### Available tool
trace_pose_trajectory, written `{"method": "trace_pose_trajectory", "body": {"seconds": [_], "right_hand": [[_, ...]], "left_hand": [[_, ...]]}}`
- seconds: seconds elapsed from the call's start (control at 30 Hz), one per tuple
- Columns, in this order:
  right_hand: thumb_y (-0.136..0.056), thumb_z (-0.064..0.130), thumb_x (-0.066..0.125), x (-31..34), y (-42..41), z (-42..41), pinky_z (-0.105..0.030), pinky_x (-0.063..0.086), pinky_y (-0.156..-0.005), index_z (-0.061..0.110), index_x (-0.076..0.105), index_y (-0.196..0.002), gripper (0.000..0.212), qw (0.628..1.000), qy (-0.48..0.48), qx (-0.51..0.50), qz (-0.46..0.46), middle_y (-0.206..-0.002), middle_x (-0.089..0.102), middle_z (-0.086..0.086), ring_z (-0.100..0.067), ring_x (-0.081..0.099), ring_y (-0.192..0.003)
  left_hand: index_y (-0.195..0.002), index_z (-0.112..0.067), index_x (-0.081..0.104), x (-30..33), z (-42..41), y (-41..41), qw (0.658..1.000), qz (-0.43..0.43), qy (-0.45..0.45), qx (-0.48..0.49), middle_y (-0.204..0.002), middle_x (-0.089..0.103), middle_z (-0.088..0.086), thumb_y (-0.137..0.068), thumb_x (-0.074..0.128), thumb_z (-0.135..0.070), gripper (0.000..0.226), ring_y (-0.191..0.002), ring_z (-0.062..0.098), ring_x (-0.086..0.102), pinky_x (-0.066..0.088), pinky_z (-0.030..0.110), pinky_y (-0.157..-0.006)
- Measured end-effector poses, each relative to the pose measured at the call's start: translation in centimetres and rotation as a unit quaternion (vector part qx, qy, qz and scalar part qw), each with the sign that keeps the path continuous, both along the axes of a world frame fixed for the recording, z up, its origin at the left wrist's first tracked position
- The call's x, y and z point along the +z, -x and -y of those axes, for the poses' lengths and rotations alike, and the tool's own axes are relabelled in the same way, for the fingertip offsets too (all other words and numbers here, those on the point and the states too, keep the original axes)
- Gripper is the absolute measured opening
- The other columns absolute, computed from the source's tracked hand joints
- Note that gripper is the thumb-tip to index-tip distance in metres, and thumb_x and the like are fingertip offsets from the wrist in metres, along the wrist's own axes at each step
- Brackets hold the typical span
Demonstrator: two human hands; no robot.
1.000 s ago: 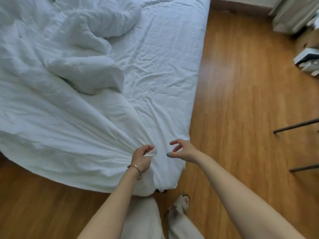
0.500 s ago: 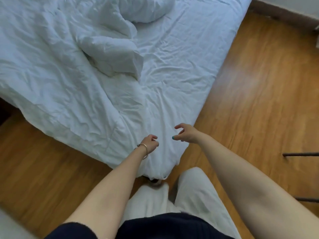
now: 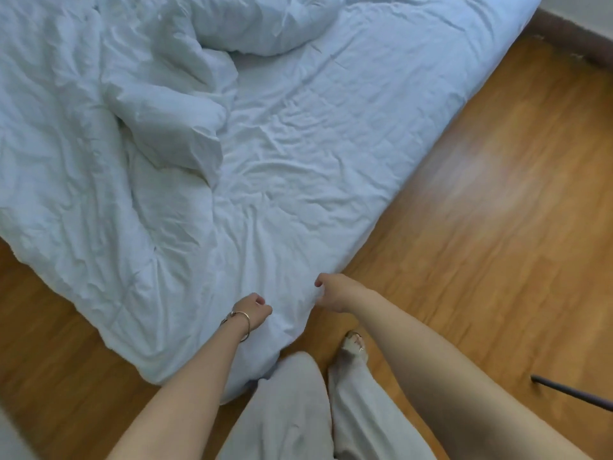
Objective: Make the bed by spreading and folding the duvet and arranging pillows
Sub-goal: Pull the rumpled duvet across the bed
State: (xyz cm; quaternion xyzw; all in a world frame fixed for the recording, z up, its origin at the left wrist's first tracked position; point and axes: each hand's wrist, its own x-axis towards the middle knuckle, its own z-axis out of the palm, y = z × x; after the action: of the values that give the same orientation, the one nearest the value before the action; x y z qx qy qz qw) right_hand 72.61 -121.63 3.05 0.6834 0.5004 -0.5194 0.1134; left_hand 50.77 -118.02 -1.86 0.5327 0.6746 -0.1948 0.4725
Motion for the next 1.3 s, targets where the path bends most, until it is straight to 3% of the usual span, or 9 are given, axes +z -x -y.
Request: {"method": "trace_pose_trajectory", "body": {"seconds": [0.33, 0.53, 0.67, 0.73, 0.8, 0.87, 0.93, 1.07, 1.3], "right_hand": [[-0.095, 0.034, 0.054, 0.0, 2.1, -20.2, -0.041, 0.047, -0.090, 0.030, 0.026, -0.148, 0.060, 0.979, -0.176, 0.105, -0.010, -0.139, 0.040, -0.009, -0.028, 0.048, -0.121], [-0.085, 0.031, 0.070, 0.7, 5.9, -31.7, -0.048, 0.047, -0.091, 0.054, -0.003, -0.147, 0.098, 0.943, -0.302, 0.135, -0.042, -0.146, 0.026, -0.021, -0.039, 0.040, -0.125], [-0.078, -0.006, 0.068, 0.3, 6.1, -36.8, -0.060, 0.025, -0.109, 0.051, -0.014, -0.146, 0.120, 0.868, -0.379, 0.304, 0.101, -0.159, -0.007, -0.016, -0.034, 0.011, -0.147], [-0.076, 0.002, 0.073, -0.2, 6.0, -39.2, -0.063, 0.014, -0.111, 0.049, -0.015, -0.147, 0.122, 0.816, -0.417, 0.379, 0.132, -0.160, -0.015, -0.007, -0.029, -0.003, -0.149], [-0.082, 0.027, 0.074, -0.1, 6.5, -41.4, -0.064, 0.008, -0.112, 0.044, 0.002, -0.151, 0.101, 0.779, -0.428, 0.441, 0.124, -0.162, -0.006, -0.001, -0.027, -0.002, -0.149], [-0.092, 0.034, 0.060, 0.5, 7.8, -42.8, -0.057, 0.010, -0.115, 0.032, 0.036, -0.144, 0.057, 0.760, -0.421, 0.492, 0.056, -0.151, 0.033, -0.003, -0.025, 0.025, -0.144], [-0.099, 0.031, 0.049, 1.1, 8.6, -43.1, -0.041, 0.032, -0.106, 0.021, 0.053, -0.128, 0.030, 0.762, -0.380, 0.524, -0.003, -0.120, 0.061, -0.005, -0.027, 0.055, -0.116], [-0.103, 0.039, 0.032, 2.2, 4.2, -42.5, -0.033, 0.041, -0.072, 0.025, 0.047, -0.125, 0.030, 0.749, -0.303, 0.587, 0.056, -0.103, 0.065, -0.007, -0.030, 0.060, -0.092], [-0.092, 0.071, 0.027, 3.2, -11.0, -37.0, -0.033, 0.039, -0.079, 0.045, 0.044, -0.122, 0.043, 0.833, -0.151, 0.521, 0.109, -0.112, 0.064, -0.002, -0.025, 0.060, -0.099]], "left_hand": [[-0.139, -0.027, 0.040, 1.9, -16.3, -1.1, 0.953, -0.039, -0.279, 0.112, -0.140, 0.038, 0.001, -0.086, 0.060, -0.035, 0.057, -0.130, 0.024, 0.032, 0.042, 0.042, -0.098], [-0.147, -0.043, 0.005, -0.2, -24.6, -2.0, 0.953, -0.167, -0.237, 0.081, -0.157, -0.001, 0.002, -0.083, 0.067, -0.026, 0.091, -0.143, 0.037, 0.000, 0.032, 0.055, -0.104], [-0.151, -0.034, -0.007, -1.2, -23.6, 0.0, 0.951, -0.193, -0.210, 0.119, -0.156, 0.006, 0.006, -0.085, 0.056, 0.002, 0.098, -0.127, 0.033, 0.036, 0.048, 0.044, -0.090], [-0.152, -0.031, -0.004, -1.2, -21.9, 1.1, 0.952, -0.175, -0.215, 0.129, -0.149, 0.020, 0.008, -0.083, 0.050, 0.009, 0.096, -0.109, 0.032, 0.047, 0.049, 0.039, -0.084], [-0.151, -0.034, 0.007, -0.4, -20.7, 1.8, 0.952, -0.139, -0.234, 0.140, -0.138, 0.032, 0.007, -0.079, 0.049, 0.014, 0.095, -0.100, 0.031, 0.050, 0.049, 0.038, -0.080], [-0.147, -0.038, 0.019, 1.2, -19.8, 2.2, 0.947, -0.109, -0.257, 0.161, -0.130, 0.039, 0.004, -0.076, 0.046, 0.016, 0.093, -0.096, 0.030, 0.051, 0.049, 0.039, -0.081], [-0.143, -0.042, 0.027, 3.0, -18.8, 2.2, 0.945, -0.075, -0.259, 0.186, -0.123, 0.042, -0.001, -0.074, 0.041, 0.017, 0.092, -0.100, 0.028, 0.051, 0.049, 0.039, -0.083], [-0.138, -0.047, 0.036, 6.3, -15.6, -0.7, 0.959, -0.018, -0.191, 0.210, -0.126, 0.040, -0.011, -0.077, 0.035, 0.010, 0.084, -0.113, 0.019, 0.050, 0.045, 0.028, -0.080], [-0.130, -0.048, 0.048, 9.1, -10.4, -7.1, 0.960, -0.104, -0.102, 0.241, -0.142, 0.045, -0.017, -0.089, 0.036, -0.022, 0.050, -0.125, 0.013, 0.048, 0.042, 0.026, -0.094]]}}
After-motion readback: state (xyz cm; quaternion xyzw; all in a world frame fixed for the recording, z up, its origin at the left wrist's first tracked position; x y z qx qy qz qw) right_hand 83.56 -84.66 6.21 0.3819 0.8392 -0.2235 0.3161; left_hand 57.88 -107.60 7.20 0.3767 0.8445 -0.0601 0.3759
